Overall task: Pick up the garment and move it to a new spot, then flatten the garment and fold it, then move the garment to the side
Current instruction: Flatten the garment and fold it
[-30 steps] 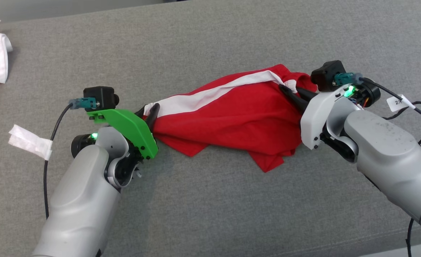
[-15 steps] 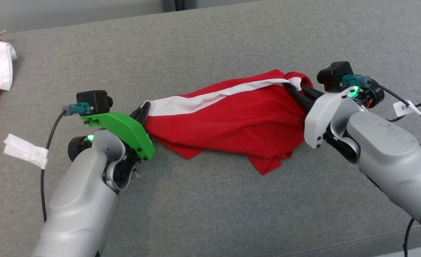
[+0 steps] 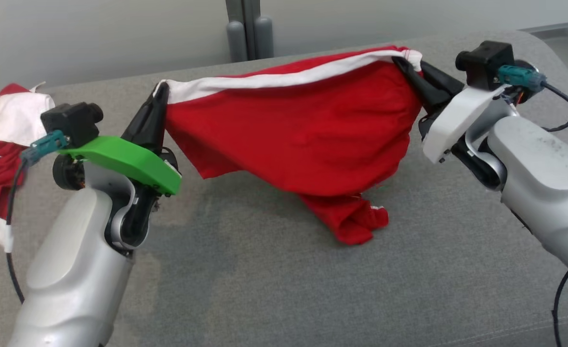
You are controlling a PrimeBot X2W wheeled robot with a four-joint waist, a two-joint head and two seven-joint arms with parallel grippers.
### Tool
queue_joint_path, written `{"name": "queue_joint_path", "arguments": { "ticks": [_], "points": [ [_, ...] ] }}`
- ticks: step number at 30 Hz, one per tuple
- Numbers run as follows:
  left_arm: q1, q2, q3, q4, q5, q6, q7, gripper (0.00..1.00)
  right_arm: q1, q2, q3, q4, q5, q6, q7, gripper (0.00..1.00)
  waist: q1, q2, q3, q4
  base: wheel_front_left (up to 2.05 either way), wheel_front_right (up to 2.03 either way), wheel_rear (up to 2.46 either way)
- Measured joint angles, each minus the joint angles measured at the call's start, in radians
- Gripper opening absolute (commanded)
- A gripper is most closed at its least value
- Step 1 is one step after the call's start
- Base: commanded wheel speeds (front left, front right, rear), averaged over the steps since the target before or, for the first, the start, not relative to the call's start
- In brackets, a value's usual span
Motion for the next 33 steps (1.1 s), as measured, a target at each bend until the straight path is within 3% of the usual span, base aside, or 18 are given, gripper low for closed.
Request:
{"name": "queue_joint_path", "arguments": {
  "ticks": [4, 9, 15, 21, 27, 33],
  "points": [
    [0.03, 0.042, 0.027, -0.129, 0.001, 0.007, -0.026, 0.0, 0.031, -0.039, -0.084, -0.136, -0.081, 0.0, 0.0, 0.0, 0.0, 0.0, -0.048, -0.001, 0.0, 0.0, 0.0],
    [0.067, 0.103, 0.064, -0.313, 0.018, 0.054, -0.031, 0.0, 0.094, -0.081, -0.174, -0.317, -0.174, 0.0, 0.008, 0.0, 0.0, 0.0, -0.102, -0.006, 0.0, 0.0, 0.0],
    [0.084, 0.179, 0.093, -0.554, 0.044, 0.122, 0.027, 0.0, 0.184, -0.104, -0.337, -0.592, -0.287, 0.0, 0.123, 0.0, -0.0001, 0.0, -0.141, -0.025, 0.0, 0.0, 0.0],
    [0.08, 0.213, 0.117, -0.684, 0.048, 0.173, 0.092, 0.0, 0.284, -0.082, -0.447, -0.795, -0.356, 0.0, 0.259, 0.0, -0.0001, 0.0, -0.125, -0.03, 0.0, 0.0, 0.0],
    [0.033, 0.214, 0.108, -0.653, 0.047, 0.169, 0.109, 0.0, 0.312, -0.033, -0.443, -0.824, -0.363, 0.0, 0.319, 0.0, 0.0, 0.0, -0.056, -0.025, 0.0, 0.0, 0.0],
    [-0.127, 0.213, 0.083, -0.512, 0.095, 0.12, 0.098, 0.0, 0.166, 0.025, -0.41, -0.675, -0.398, 0.0, 0.259, 0.0, -0.0001, 0.0, 0.053, -0.02, 0.0, 0.0, 0.0]
  ]
}}
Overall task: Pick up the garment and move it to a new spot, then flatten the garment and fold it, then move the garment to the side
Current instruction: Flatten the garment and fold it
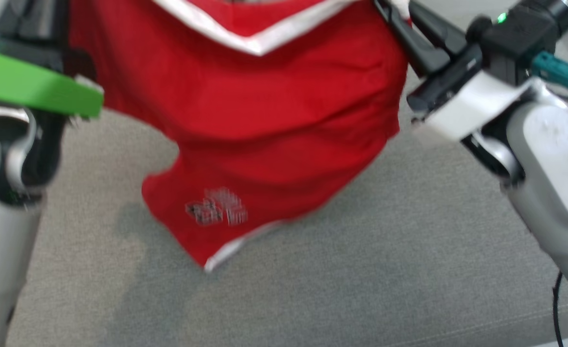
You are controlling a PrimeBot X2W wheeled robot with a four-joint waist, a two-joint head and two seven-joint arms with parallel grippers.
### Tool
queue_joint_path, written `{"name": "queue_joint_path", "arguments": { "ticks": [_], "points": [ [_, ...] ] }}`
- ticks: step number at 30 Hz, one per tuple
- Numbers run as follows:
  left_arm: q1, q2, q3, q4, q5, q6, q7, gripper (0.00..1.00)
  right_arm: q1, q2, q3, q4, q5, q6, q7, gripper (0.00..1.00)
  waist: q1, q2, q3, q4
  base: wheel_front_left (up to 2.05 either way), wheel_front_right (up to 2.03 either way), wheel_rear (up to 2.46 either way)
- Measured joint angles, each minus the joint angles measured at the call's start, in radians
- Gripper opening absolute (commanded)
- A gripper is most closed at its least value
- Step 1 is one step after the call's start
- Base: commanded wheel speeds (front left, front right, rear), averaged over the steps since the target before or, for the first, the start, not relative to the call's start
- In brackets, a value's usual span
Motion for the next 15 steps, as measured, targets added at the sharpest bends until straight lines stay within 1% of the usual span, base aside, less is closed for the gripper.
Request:
{"name": "queue_joint_path", "arguments": {
  "ticks": [2, 4, 6, 9, 12, 13, 15],
  "points": [
    [-0.097, -0.002, -0.008, 0.07, 0.032, -0.018, -0.01, 0.0, -0.089, 0.026, -0.002, 0.085, -0.036, 0.0, -0.047, 0.0, 0.0, 0.0, 0.043, 0.001, 0.0, 0.0, 0.0],
    [-0.205, -0.011, -0.023, 0.135, 0.07, -0.036, -0.029, 0.0, -0.191, 0.039, -0.005, 0.163, -0.081, 0.0, -0.096, 0.0, 0.0, 0.0, 0.083, 0.002, 0.0, 0.0, 0.0],
    [-0.322, -0.038, -0.034, 0.205, 0.107, -0.047, -0.061, 0.0, -0.298, 0.058, -0.017, 0.261, -0.146, 0.0, -0.16, 0.0, 0.0, 0.0, 0.126, 0.004, 0.0, 0.0, 0.0],
    [-0.45, -0.087, -0.043, 0.297, 0.121, -0.064, -0.119, 0.0, -0.414, 0.101, -0.084, 0.381, -0.226, 0.0, -0.229, 0.0, 0.0001, 0.0, 0.183, 0.006, 0.0, 0.0, 0.0],
    [-0.546, -0.122, -0.049, 0.383, 0.147, -0.076, -0.195, 0.0, -0.501, 0.138, -0.156, 0.456, -0.309, 0.0, -0.255, 0.0, 0.0, 0.0, 0.235, 0.01, 0.0, 0.0, 0.0],
    [-0.571, -0.13, -0.048, 0.411, 0.154, -0.078, -0.215, 0.0, -0.516, 0.155, -0.178, 0.469, -0.334, 0.0, -0.259, 0.0, 0.0001, 0.0, 0.252, 0.012, 0.0, 0.0, 0.0],
    [-0.601, -0.148, -0.046, 0.449, 0.16, -0.083, -0.244, 0.0, -0.52, 0.186, -0.213, 0.455, -0.361, 0.0, -0.259, 0.0, 0.0001, 0.0, 0.284, 0.016, 0.0, 0.0, 0.0]
  ]
}}
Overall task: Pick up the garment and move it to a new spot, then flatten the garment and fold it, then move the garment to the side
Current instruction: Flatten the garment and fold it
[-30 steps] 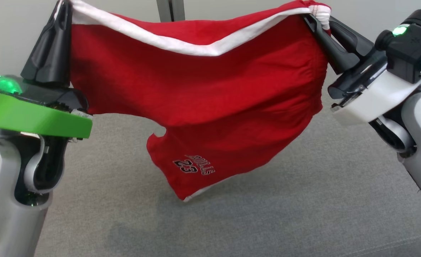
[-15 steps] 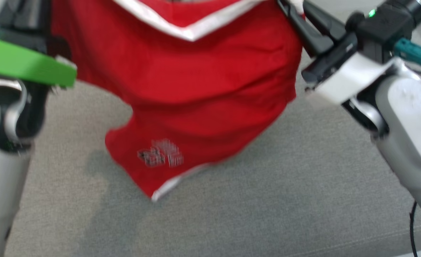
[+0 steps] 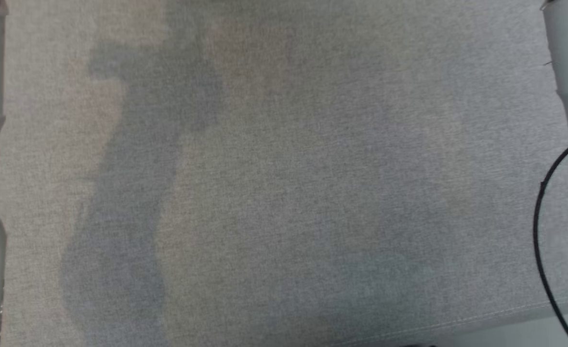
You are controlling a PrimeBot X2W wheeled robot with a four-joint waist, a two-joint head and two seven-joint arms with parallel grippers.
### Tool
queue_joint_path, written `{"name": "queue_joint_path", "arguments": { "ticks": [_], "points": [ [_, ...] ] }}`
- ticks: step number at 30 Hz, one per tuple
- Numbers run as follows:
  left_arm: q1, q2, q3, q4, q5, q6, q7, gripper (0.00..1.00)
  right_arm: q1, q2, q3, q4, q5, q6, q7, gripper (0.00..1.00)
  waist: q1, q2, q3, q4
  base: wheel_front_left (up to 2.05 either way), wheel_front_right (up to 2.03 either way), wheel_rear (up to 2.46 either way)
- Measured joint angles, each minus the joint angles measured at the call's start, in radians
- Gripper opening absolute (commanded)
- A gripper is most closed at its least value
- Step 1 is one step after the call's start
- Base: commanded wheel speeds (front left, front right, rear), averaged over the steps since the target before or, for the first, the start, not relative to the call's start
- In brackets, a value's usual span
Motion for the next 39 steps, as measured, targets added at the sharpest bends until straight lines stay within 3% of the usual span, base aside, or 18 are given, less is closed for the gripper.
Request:
{"name": "queue_joint_path", "arguments": {
  "ticks": [7, 16, 31, 39],
  "points": [
    [0.098, -0.041, -0.008, 0.019, 0.007, -0.029, -0.035, 0.0, 0.167, 0.043, 0.021, -0.059, -0.029, 0.0, -0.001, 0.0, 0.0001, 0.0, 0.088, 0.023, 0.0, 0.0, 0.0],
    [0.418, -0.054, 0.111, -0.215, 0.019, -0.037, -0.038, 0.0, 0.385, 0.021, 0.076, -0.172, 0.023, 0.0, -0.001, 0.0, 0.0, 0.0, 0.088, 0.04, 0.0, 0.0, 0.0],
    [1.015, -0.092, 0.171, -0.527, 0.022, -0.037, -0.04, 0.0, 0.862, 0.003, 0.089, -0.386, 0.096, 0.0, -0.001, 0.0, 0.0, 0.0, -0.118, 0.056, 0.0, 0.0, 0.0],
    [1.312, -0.103, 0.227, -0.682, 0.034, -0.037, -0.04, 0.0, 1.167, 0.024, 0.036, -0.51, 0.115, 0.0, -0.001, 0.0, 0.0, 0.0, -0.266, 0.058, 0.0, 0.0, 0.0]
  ]
}}
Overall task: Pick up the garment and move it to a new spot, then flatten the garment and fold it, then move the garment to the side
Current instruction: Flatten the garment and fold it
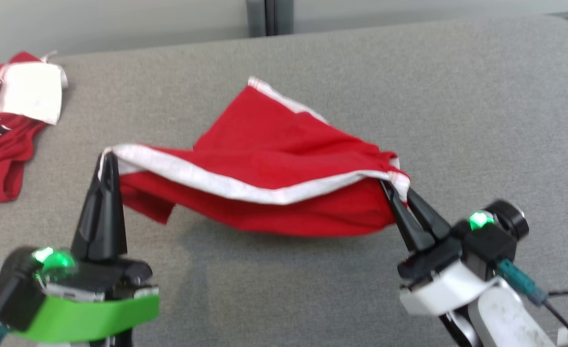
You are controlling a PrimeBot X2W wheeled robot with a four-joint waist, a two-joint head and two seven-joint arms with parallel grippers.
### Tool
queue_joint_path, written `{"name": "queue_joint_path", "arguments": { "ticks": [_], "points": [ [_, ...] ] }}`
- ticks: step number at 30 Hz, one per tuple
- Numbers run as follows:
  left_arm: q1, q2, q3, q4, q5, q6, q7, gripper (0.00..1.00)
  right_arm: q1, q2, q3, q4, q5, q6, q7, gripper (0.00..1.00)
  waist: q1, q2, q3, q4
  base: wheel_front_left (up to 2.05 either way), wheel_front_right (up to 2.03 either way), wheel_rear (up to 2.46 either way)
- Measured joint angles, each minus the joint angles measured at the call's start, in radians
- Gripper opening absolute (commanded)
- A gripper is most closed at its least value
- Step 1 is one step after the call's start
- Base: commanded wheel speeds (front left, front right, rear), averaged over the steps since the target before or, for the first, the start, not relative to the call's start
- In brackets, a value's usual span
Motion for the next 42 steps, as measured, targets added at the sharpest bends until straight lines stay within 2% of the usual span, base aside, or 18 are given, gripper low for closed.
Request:
{"name": "queue_joint_path", "arguments": {
  "ticks": [5, 12, 22, 29, 35, 36, 37, 38, 39, 40, 41, 42],
  "points": [
    [0.097, -0.007, -0.007, -0.017, 0.006, 0.0, 0.0, 0.0, 0.129, 0.013, -0.016, -0.03, 0.01, 0.0, 0.0, 0.0, -0.0001, 0.0, -0.064, -0.008, 0.0, 0.0, 0.0],
    [0.074, 0.002, -0.036, 0.082, 0.011, 0.0, 0.0, 0.0, 0.147, 0.043, -0.035, 0.029, 0.019, 0.0, 0.0, 0.0, -0.0001, 0.0, -0.061, -0.044, 0.0, 0.0, 0.0],
    [-0.25, 0.081, -0.173, 0.347, -0.023, -0.001, 0.0, 0.0, 0.036, 0.104, -0.069, 0.241, 0.102, 0.0, 0.003, 0.0, -0.0001, 0.0, 0.046, -0.081, 0.0, 0.0, 0.0],
    [-0.508, 0.088, -0.264, 0.59, -0.04, -0.001, 0.0, 0.0, -0.081, 0.122, -0.069, 0.344, 0.129, 0.0, 0.002, 0.0, -0.0001, 0.0, 0.143, -0.116, 0.0, 0.0, 0.0],
    [-0.652, 0.091, -0.328, 0.755, -0.052, -0.001, 0.0, 0.0, -0.158, 0.126, -0.08, 0.39, 0.135, 0.0, 0.001, 0.0, -0.0001, 0.0, 0.216, -0.153, 0.0, 0.0, 0.0],
    [-0.673, 0.092, -0.341, 0.781, -0.053, -0.001, 0.0, 0.0, -0.166, 0.127, -0.081, 0.393, 0.135, 0.0, 0.001, 0.05, -0.0001, 0.0, 0.228, -0.16, 0.0, 0.0, 0.0],
    [-0.693, 0.092, -0.354, 0.811, -0.057, -0.001, 0.0, 0.0, -0.174, 0.127, -0.08, 0.396, 0.136, 0.0, 0.001, 0.25, -0.0001, 0.0001, 0.238, -0.166, 0.0, 0.0, 0.0],
    [-0.71, 0.093, -0.368, 0.835, -0.063, -0.001, 0.0, 0.0, -0.18, 0.128, -0.078, 0.397, 0.142, 0.0, 0.001, 0.36, -0.0001, 0.0, 0.248, -0.172, 0.0, 0.0, 0.0],
    [-0.726, 0.091, -0.379, 0.858, -0.067, -0.001, 0.0, 0.0, -0.184, 0.128, -0.075, 0.398, 0.15, 0.0, 0.001, 0.87, -0.0001, 0.0, 0.256, -0.178, 0.0, 0.0, 0.0],
    [-0.74, 0.09, -0.389, 0.878, -0.07, -0.001, 0.0, 0.0, -0.186, 0.129, -0.072, 0.398, 0.156, 0.0, 0.001, 1.0, -0.0001, 0.0, 0.263, -0.183, 0.0, 0.0, 0.0],
    [-0.751, 0.09, -0.397, 0.892, -0.071, -0.001, 0.0, 0.32, -0.186, 0.129, -0.071, 0.399, 0.159, 0.0, 0.001, 1.0, -0.0001, 0.0, 0.268, -0.187, 0.0, 0.0, 0.0],
    [-0.764, 0.088, -0.406, 0.909, -0.071, -0.001, 0.0, 0.74, -0.188, 0.129, -0.07, 0.4, 0.161, 0.0, 0.001, 1.0, -0.0001, 0.0, 0.272, -0.192, 0.0, 0.0, 0.0]
  ]
}}
